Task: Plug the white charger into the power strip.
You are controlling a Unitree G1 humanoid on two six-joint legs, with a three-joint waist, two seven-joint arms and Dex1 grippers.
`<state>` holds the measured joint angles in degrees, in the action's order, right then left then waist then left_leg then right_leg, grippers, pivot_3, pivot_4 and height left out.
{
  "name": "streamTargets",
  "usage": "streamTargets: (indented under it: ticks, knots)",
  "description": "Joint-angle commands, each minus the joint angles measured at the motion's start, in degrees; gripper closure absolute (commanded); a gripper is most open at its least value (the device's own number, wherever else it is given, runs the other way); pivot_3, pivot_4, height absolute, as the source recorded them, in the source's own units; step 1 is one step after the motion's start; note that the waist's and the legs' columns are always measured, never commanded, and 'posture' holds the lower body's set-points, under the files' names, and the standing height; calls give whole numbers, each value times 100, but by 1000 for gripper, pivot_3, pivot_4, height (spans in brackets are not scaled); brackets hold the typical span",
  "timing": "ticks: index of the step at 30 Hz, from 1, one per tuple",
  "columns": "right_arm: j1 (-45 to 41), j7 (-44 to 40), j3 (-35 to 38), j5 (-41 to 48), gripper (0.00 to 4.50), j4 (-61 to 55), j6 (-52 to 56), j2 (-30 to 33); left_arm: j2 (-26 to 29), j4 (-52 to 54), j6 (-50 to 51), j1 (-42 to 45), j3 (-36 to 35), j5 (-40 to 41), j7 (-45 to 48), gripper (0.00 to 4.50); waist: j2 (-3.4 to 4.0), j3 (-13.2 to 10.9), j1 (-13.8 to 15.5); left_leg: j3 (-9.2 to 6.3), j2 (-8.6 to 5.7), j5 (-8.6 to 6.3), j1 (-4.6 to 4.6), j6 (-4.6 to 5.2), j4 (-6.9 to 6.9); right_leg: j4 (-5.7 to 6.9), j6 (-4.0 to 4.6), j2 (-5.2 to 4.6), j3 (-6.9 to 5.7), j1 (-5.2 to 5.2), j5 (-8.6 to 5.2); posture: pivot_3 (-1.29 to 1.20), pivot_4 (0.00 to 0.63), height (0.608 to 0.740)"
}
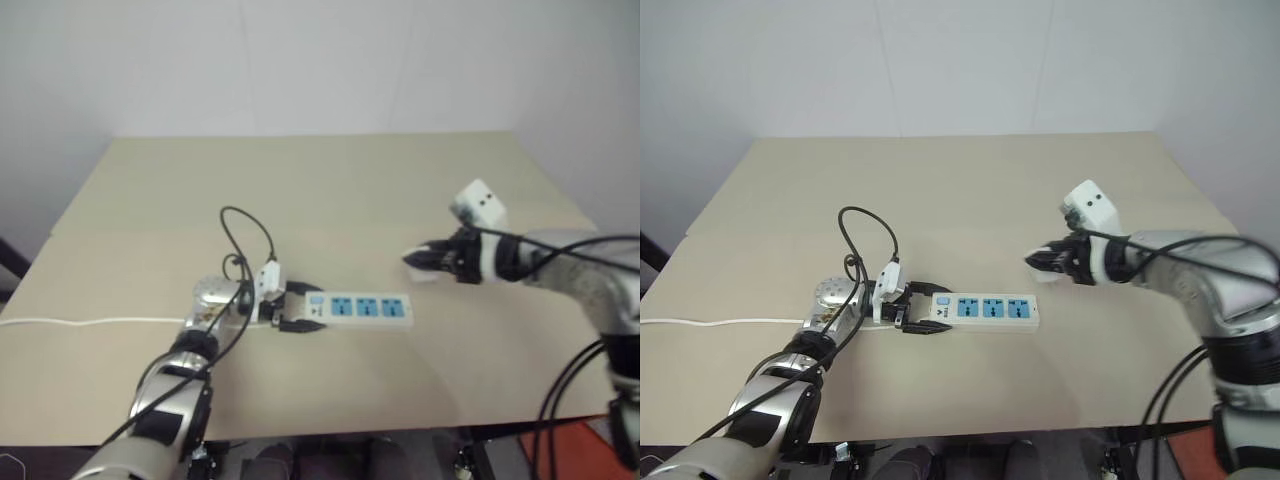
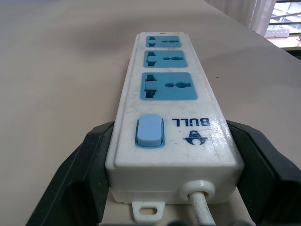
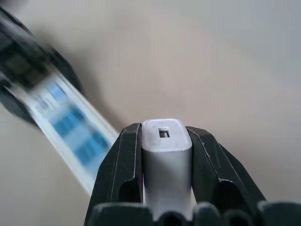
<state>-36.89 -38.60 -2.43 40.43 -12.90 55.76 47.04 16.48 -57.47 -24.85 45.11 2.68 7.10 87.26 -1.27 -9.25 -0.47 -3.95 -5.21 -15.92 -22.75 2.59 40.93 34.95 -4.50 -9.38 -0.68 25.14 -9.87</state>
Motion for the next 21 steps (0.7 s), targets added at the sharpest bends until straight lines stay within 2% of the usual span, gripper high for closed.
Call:
streamTargets:
  ticks: [1,8,12,21]
  knots:
    - [170,-456,266,-111,3377,72,-1262,-654,95,155,53,-48,133,-104,-46,1240,1,0,-23,0,0,0,0,0,-1,0,0,0,1,0,0,0,150,740]
    - [-42,-1916,110,-242,3377,1484,-2336,-1552,127,463,268,-219,183,-30,-165,1240,1,0,-40,-2,0,0,2,0,-1,-1,0,5,0,-1,0,0,150,740]
    - [-94,-2351,-38,-815,3377,2433,-3427,-2067,136,719,427,-365,187,15,-243,1240,2,1,-55,-1,1,0,13,0,-4,1,0,6,3,-5,0,0,150,740]
    - [-179,-3346,-24,-981,3377,3698,-4442,-2964,172,1066,636,-532,254,58,-396,1240,5,0,-57,-2,1,4,17,-7,-8,4,0,8,6,-2,0,0,150,740]
